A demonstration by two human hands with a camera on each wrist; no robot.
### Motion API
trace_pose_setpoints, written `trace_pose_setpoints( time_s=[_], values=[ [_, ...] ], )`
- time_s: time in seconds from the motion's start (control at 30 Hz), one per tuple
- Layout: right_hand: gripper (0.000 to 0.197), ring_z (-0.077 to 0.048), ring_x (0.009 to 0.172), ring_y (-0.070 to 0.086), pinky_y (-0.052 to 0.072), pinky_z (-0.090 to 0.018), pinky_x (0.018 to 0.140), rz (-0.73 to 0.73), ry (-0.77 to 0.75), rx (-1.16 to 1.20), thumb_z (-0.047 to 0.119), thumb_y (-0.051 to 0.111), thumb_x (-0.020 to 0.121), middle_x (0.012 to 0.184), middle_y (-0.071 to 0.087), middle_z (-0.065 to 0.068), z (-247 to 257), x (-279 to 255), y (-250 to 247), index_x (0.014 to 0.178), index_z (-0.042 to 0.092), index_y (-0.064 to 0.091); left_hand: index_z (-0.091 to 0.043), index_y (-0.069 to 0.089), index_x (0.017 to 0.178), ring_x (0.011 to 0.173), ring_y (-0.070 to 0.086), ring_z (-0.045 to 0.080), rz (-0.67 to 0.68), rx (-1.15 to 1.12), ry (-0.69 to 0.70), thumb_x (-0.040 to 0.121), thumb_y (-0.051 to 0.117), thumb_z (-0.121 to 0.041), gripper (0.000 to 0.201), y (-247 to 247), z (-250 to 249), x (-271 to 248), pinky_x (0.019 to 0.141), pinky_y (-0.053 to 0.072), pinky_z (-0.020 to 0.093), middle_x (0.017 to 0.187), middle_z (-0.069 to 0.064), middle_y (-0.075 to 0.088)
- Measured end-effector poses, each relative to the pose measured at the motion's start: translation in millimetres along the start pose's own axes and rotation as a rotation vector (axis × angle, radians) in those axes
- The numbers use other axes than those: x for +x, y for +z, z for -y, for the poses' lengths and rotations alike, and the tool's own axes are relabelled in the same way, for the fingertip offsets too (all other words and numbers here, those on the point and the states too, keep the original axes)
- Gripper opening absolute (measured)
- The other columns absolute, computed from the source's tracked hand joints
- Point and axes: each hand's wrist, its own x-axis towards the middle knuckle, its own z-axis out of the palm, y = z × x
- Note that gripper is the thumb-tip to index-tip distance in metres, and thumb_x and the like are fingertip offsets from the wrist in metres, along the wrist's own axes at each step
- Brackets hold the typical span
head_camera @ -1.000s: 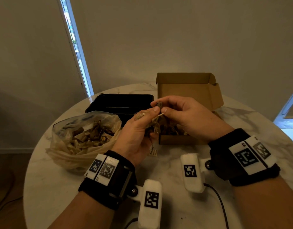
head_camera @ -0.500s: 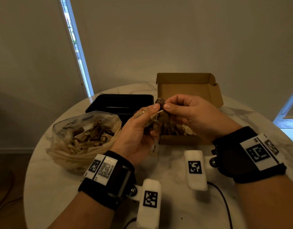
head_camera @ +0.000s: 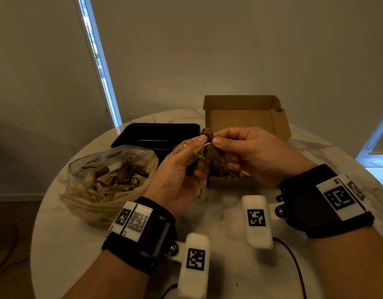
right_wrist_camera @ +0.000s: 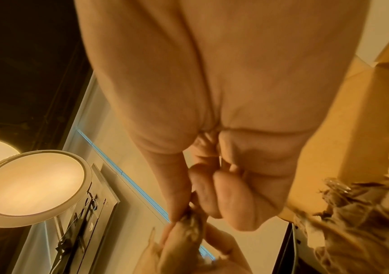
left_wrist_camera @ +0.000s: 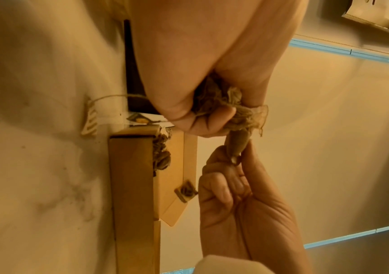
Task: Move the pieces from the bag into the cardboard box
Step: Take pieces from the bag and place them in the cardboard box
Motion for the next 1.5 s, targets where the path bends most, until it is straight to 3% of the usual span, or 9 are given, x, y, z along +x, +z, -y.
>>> trace_pose_setpoints(
  time_s=[0.17, 0.43, 0.63, 0.8, 1.03, 1.1, 1.2, 1.37, 1.5],
  values=[
    [0.012, -0.005, 0.05, 0.04, 0.035, -0.017, 0.044, -0.023, -0.016, -0.01, 0.017, 0.062, 0.098, 0.079, 0.069, -0.003, 1, -1, -2, 0.098, 0.01, 0.071, -0.01, 0.062, 0.132, 0.069, 0.06, 0.008, -0.011, -0.027, 0.024, 0.087, 0.071, -0.022, 0.047, 2, -1, -1, 0.046, 0.037, 0.013, 0.099, 0.005, 0.068],
    [0.014, -0.007, 0.051, 0.04, 0.032, -0.024, 0.05, -0.093, -0.034, -0.168, 0.023, 0.068, 0.095, 0.071, 0.058, -0.002, -5, 2, -9, 0.086, 0.017, 0.077, -0.005, 0.044, 0.15, 0.068, 0.061, 0.006, -0.003, -0.106, 0.086, 0.087, 0.067, -0.027, 0.07, -3, -2, 2, 0.045, 0.038, 0.012, 0.112, 0.004, 0.066],
    [0.014, -0.009, 0.056, 0.043, 0.04, -0.026, 0.053, -0.229, -0.12, -0.186, 0.025, 0.066, 0.097, 0.061, 0.057, 0.01, 1, 0, -8, 0.089, 0.015, 0.073, -0.01, 0.063, 0.124, 0.064, 0.059, 0.005, -0.067, -0.119, 0.056, 0.093, 0.062, -0.023, 0.033, -8, -3, 6, 0.041, 0.034, 0.011, 0.093, 0.002, 0.07],
    [0.013, -0.011, 0.058, 0.043, 0.039, -0.024, 0.051, -0.21, -0.266, -0.16, 0.023, 0.063, 0.099, 0.068, 0.054, 0.008, 8, -2, -4, 0.093, 0.017, 0.072, -0.008, 0.062, 0.125, 0.066, 0.054, 0.008, -0.149, 0.026, 0.057, 0.095, 0.064, -0.019, 0.032, -5, 4, 5, 0.042, 0.033, 0.014, 0.084, 0.002, 0.071],
    [0.012, -0.027, 0.065, 0.037, 0.033, -0.033, 0.054, -0.155, -0.331, -0.219, 0.028, 0.066, 0.096, 0.069, 0.051, -0.001, 11, -3, 1, 0.089, 0.027, 0.075, -0.009, 0.066, 0.12, 0.061, 0.051, 0.01, -0.064, 0.167, 0.002, 0.094, 0.066, -0.017, 0.027, 2, 7, 0, 0.044, 0.029, 0.018, 0.087, 0.004, 0.068],
    [0.011, -0.024, 0.062, 0.044, 0.036, -0.026, 0.055, -0.16, -0.34, -0.257, 0.028, 0.066, 0.096, 0.069, 0.055, 0.003, 11, -3, -1, 0.09, 0.025, 0.075, -0.009, 0.069, 0.109, 0.057, 0.051, 0.008, 0.0, 0.211, -0.029, 0.094, 0.066, -0.016, 0.017, 5, 7, -2, 0.042, 0.028, 0.018, 0.082, 0.003, 0.068],
    [0.009, 0.001, 0.056, 0.053, 0.043, -0.011, 0.054, -0.153, -0.319, -0.315, 0.023, 0.066, 0.096, 0.067, 0.062, 0.012, 8, -2, -2, 0.092, 0.019, 0.073, -0.014, 0.068, 0.092, 0.054, 0.055, 0.007, 0.106, 0.251, -0.061, 0.092, 0.066, -0.017, 0.004, 9, 7, -5, 0.039, 0.029, 0.017, 0.079, 0.004, 0.068],
    [0.011, 0.008, 0.051, 0.056, 0.041, -0.007, 0.048, -0.149, -0.137, -0.387, 0.018, 0.063, 0.098, 0.059, 0.064, 0.017, 2, -2, -6, 0.094, 0.012, 0.072, -0.016, 0.061, 0.098, 0.067, 0.064, 0.011, 0.185, 0.212, -0.023, 0.088, 0.067, -0.017, 0.012, 11, 5, -8, 0.042, 0.032, 0.017, 0.088, 0.005, 0.069],
    [0.013, 0.009, 0.049, 0.055, 0.039, -0.008, 0.046, -0.21, -0.052, -0.435, 0.025, 0.067, 0.096, 0.057, 0.063, 0.019, 1, -1, -7, 0.087, 0.018, 0.073, -0.014, 0.062, 0.111, 0.063, 0.065, 0.008, 0.083, 0.112, 0.061, 0.085, 0.068, -0.013, 0.026, 11, 1, -8, 0.041, 0.041, 0.016, 0.093, 0.005, 0.069]
  ],
)
